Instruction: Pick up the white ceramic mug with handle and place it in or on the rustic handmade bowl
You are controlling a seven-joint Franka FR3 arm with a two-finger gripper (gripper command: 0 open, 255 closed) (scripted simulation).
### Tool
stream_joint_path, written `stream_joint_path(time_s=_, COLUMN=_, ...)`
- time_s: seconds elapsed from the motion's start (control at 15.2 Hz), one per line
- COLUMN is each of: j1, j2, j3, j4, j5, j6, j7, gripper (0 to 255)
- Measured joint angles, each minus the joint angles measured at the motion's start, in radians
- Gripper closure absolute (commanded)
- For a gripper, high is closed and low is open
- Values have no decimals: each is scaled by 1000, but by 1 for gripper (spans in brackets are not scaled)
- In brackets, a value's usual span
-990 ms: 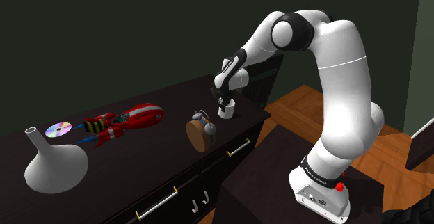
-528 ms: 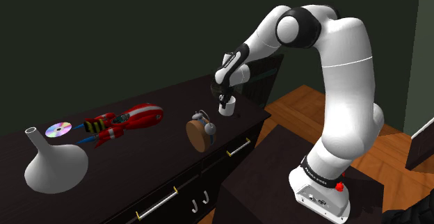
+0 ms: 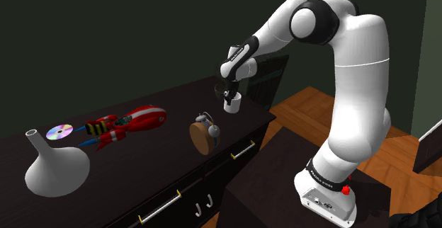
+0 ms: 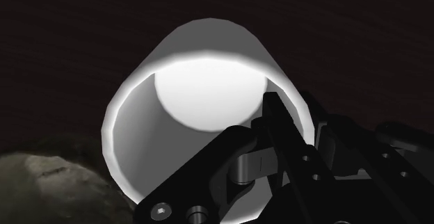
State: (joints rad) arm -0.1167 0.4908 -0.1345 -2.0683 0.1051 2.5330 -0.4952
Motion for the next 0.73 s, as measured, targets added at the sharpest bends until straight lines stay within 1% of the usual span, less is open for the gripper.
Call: stream_joint_path(time_s=0.73, j1=14, j2=-117, j3=-17, j4=-4, j5=-26, j6=-112, j7=19, gripper=255)
